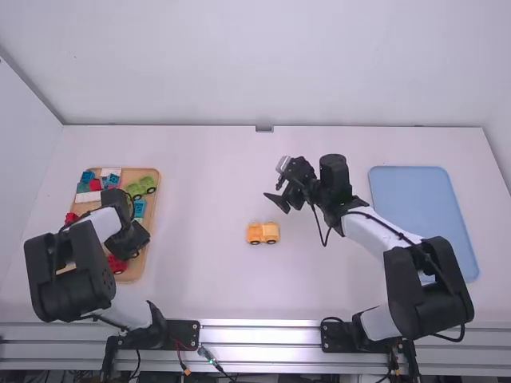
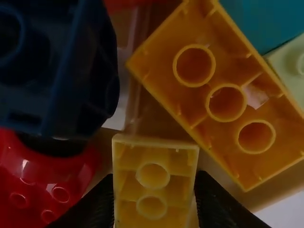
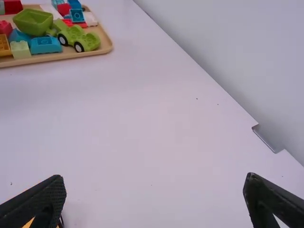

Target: Assemble lego blocks to make yellow taxi

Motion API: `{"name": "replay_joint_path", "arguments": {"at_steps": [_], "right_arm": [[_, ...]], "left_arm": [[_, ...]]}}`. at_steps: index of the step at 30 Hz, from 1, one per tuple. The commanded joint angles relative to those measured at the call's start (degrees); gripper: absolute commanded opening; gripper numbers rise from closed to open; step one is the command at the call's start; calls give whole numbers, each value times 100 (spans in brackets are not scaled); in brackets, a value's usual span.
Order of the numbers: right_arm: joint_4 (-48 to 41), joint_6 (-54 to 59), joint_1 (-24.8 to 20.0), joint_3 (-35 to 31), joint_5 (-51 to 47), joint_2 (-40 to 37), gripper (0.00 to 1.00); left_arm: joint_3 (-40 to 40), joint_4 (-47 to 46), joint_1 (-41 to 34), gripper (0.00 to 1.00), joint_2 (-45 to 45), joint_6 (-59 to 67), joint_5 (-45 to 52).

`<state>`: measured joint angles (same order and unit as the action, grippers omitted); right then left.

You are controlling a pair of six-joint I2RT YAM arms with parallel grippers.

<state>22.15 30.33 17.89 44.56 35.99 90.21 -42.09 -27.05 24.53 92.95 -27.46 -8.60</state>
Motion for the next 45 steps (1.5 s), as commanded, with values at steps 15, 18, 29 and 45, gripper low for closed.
{"name": "replay_joint_path", "arguments": {"at_steps": [15,18,29,45], "right_arm": [[225,-647,11,50,13,-151,99],[461,-1128,11,50,13,-151,99],[817,-2612,-2,50,63,-144,99],[1961,-3659,-413,63,3574,-138,95]], "left_arm": [[74,168,-20,14,-120,485,317],[-63,61,-4,2,-302,675,516],[-326,175,-616,2,-1928,1646,1843],[55,3904,-2850,2,-1552,4002,7451]]}}
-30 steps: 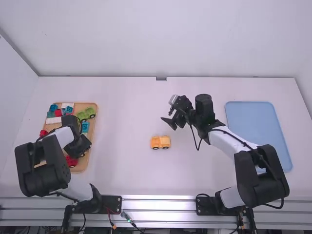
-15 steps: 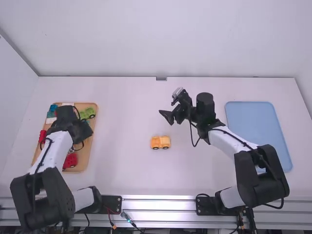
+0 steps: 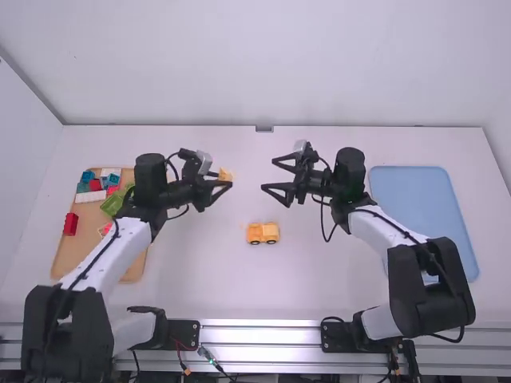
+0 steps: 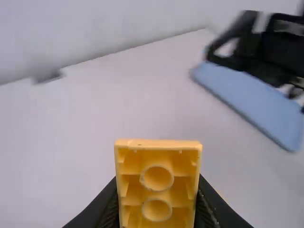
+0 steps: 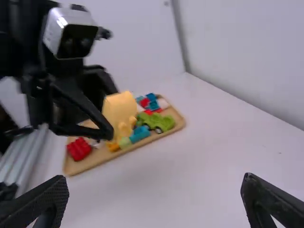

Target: Assemble lego blocks to make yellow taxi

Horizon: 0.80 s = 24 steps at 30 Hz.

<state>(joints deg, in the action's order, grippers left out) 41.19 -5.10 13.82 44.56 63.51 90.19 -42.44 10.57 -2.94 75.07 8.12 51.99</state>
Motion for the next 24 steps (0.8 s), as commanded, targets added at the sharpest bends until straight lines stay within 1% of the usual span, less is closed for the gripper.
{"name": "replay_joint_path", "arguments": {"at_steps": [1,3,5,6,7,8,10,12,15,16,19,20,22,23,24], "right_arm": [[28,-116,-7,90,953,-136,93],[-72,-109,-20,146,1141,-136,90],[-160,-107,-44,188,1196,-136,87],[-155,-109,-42,190,1191,-136,86],[-142,-109,-22,188,1193,-136,85],[-133,-109,-17,190,1193,-136,85],[-133,-68,59,197,1191,-136,83],[-111,-42,105,199,1189,-136,83],[-133,125,205,199,1167,-136,78],[-151,208,221,199,1165,-136,76],[-221,472,245,199,1163,-136,67],[-221,496,238,199,1163,-136,66],[-223,535,232,199,1154,-136,60],[-221,535,243,199,1139,-136,59],[-225,538,280,199,1097,-136,55]], "left_arm": [[90,431,-157,2,404,439,1725],[90,1029,-229,2,723,297,2197],[87,2107,-326,2,1207,-179,2680],[87,2361,-348,2,1307,-319,2752],[87,3012,-413,2,1543,-715,2870],[87,3165,-431,2,1598,-817,2870],[87,4059,-599,2,1915,-1331,2881],[87,4614,-730,2,2100,-1593,2876],[87,5327,-846,2,2251,-2240,2800],[87,5412,-855,2,2251,-2354,2798],[87,5558,-870,2,2251,-2524,2800],[87,5549,-870,2,2251,-2524,2802],[90,5525,-870,2,2251,-2531,2802],[90,5523,-870,2,2251,-2529,2809],[90,5477,-870,2,2251,-2522,2815]]}}
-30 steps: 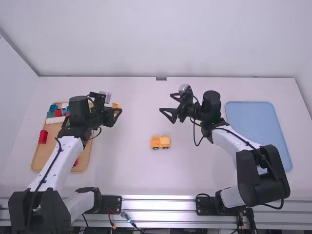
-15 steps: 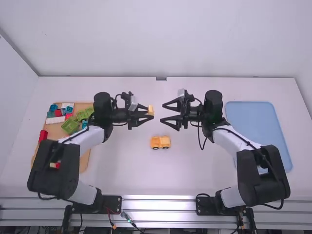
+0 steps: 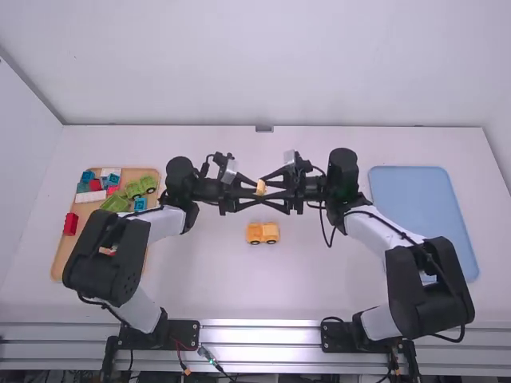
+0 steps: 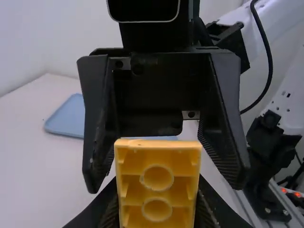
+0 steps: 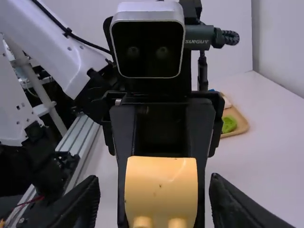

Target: Assemble lego blocks to make yellow taxi

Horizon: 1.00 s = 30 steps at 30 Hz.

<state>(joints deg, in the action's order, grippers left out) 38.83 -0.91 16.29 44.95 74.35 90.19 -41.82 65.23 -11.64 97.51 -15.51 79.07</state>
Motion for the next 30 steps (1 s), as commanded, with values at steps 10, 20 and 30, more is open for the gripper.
{"name": "replay_joint_path", "arguments": {"at_steps": [10,20,30], "right_arm": [[-7,74,59,160,-4,-136,36],[-72,74,131,160,-85,-136,18],[-68,76,131,160,-90,-136,0]], "left_arm": [[33,-452,-4,2,7,337,114],[33,-240,-4,2,7,332,151],[33,-245,0,72,7,337,103]]}}
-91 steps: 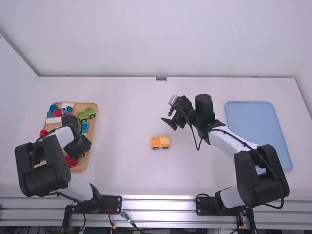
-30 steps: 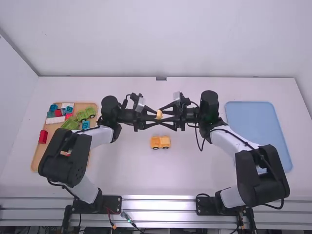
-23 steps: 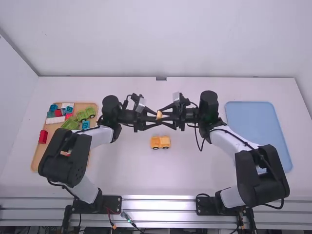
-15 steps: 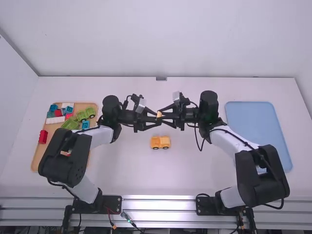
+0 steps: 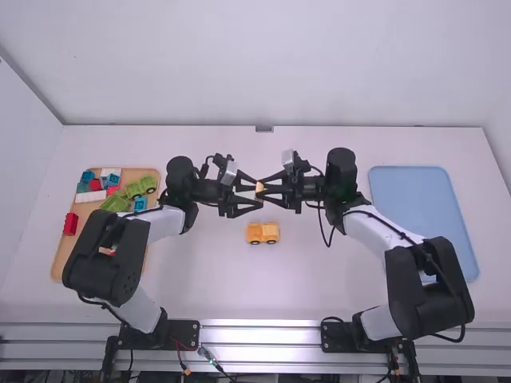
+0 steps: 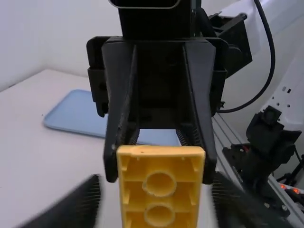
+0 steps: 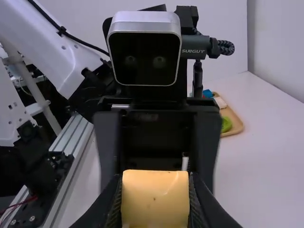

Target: Assemble lego blocks to make yellow taxi

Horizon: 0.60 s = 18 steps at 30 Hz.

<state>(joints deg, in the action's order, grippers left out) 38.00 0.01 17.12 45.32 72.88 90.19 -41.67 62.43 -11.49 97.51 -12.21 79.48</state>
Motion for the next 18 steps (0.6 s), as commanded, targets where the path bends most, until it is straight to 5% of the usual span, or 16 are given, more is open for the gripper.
{"name": "replay_joint_path", "arguments": {"at_steps": [1,6,10,15,18], "right_arm": [[13,-17,68,122,-4,-136,0],[-407,-13,39,125,-1362,-138,0],[-1513,380,79,385,-2424,-144,0],[-4190,1591,339,1397,-3497,-144,0],[-5128,2111,669,1880,-4129,-59,0]], "left_arm": [[17,20,-15,99,7,4,63],[17,-728,42,99,7,562,31],[17,-2566,295,99,7,1292,-1211],[15,-4371,662,99,-33,1746,-3646],[-13,-4695,935,99,-177,1325,-4201]]}}
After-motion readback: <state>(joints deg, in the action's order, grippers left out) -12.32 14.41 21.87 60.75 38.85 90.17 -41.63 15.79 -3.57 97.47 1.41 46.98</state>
